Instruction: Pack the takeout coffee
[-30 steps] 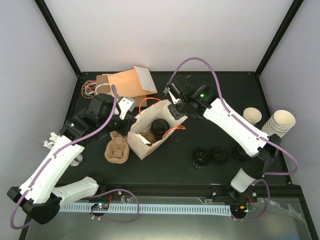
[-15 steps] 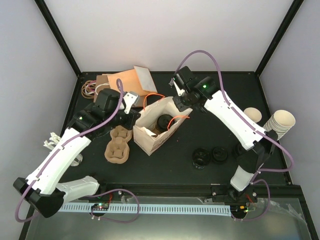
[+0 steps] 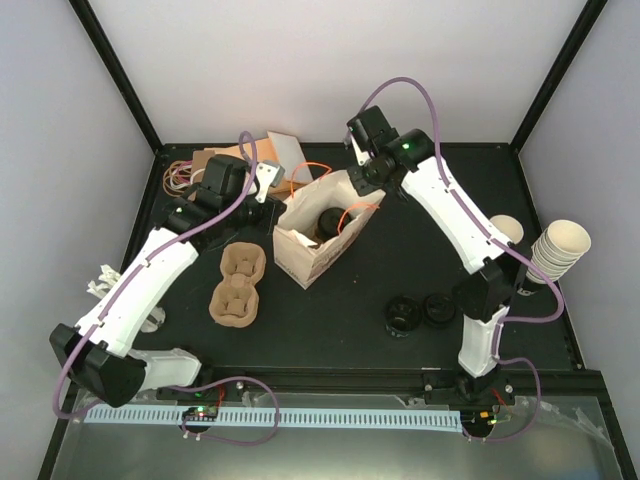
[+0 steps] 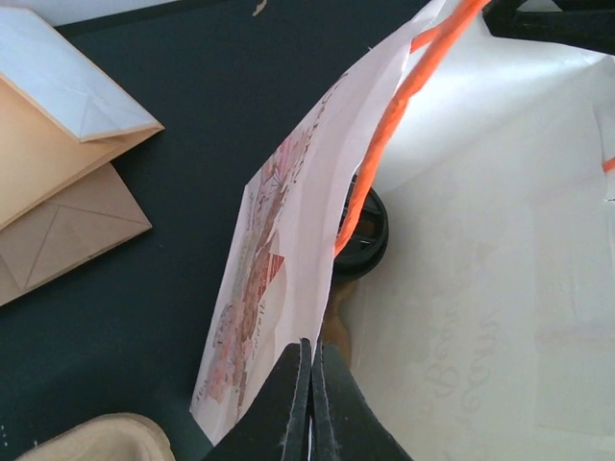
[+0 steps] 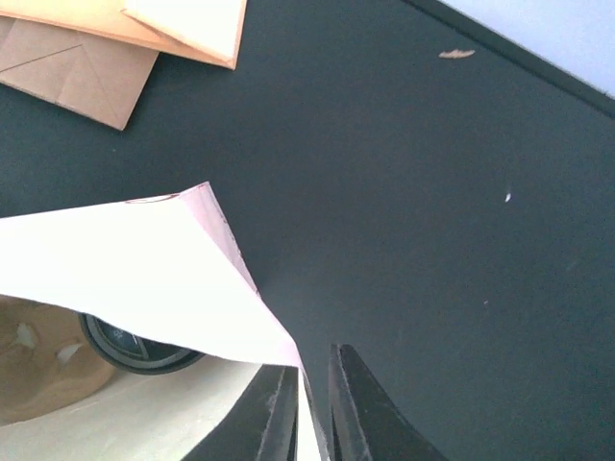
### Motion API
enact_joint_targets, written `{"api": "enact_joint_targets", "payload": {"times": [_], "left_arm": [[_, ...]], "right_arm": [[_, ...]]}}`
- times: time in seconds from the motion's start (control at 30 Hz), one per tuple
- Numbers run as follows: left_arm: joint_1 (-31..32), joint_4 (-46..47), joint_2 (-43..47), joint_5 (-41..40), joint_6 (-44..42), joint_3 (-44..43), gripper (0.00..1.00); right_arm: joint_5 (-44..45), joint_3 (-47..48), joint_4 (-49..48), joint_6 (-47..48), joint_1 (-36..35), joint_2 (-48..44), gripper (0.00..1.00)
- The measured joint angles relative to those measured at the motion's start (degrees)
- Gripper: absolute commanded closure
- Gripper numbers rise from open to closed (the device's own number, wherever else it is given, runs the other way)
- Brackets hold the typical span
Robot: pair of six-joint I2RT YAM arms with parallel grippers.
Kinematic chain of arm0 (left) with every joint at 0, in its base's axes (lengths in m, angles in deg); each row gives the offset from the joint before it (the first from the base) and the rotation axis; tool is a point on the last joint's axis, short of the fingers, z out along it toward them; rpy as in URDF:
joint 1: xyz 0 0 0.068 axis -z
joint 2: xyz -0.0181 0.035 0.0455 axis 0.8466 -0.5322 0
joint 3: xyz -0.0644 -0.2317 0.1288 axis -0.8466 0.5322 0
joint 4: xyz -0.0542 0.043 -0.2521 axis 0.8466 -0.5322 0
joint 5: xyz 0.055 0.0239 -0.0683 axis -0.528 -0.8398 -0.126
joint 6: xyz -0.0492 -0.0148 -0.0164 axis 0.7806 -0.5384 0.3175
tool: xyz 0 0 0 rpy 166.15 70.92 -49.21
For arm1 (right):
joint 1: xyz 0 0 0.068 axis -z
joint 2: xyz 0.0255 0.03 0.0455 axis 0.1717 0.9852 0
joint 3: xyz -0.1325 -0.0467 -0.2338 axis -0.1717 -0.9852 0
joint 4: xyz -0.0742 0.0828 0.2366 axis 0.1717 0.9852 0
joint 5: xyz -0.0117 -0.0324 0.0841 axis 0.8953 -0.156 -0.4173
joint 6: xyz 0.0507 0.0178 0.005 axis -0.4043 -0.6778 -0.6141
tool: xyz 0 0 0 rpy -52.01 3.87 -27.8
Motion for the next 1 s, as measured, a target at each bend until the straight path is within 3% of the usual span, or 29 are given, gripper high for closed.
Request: {"api": "enact_joint_targets", "payload": {"times": [0.13, 0.27, 0.5, 0.7, 1.0], "left_arm": [[-1.29, 0.90, -1.33, 0.28, -0.02, -0.68, 0.98], [-2.54, 0.92, -2.43, 0.35, -0.02, -0.70, 0.98], [-3.69, 0.96, -3.43, 1.16, -0.02, -0.70, 0.95], [-3.72, 0.92, -3.52, 2.01, 0.09, -0.70, 0.70], [-3.72, 0.96, 0.28, 2.51, 0.17, -0.70, 0.23]], "right_arm": [[-0.02, 3.10, 0.35, 0.61, 1.05, 1.09, 0.73], [-0.07, 5.25, 0.63, 0.96, 1.29, 1.14, 0.55], [-0.55, 5.66, 0.46, 1.16, 1.40, -0.15, 0.52], [-0.17, 4.17, -1.44, -0.26, 1.42, -4.35, 0.51], [3.34, -12.66, -10.80, -3.37, 1.46, -22.08, 0.51]]}}
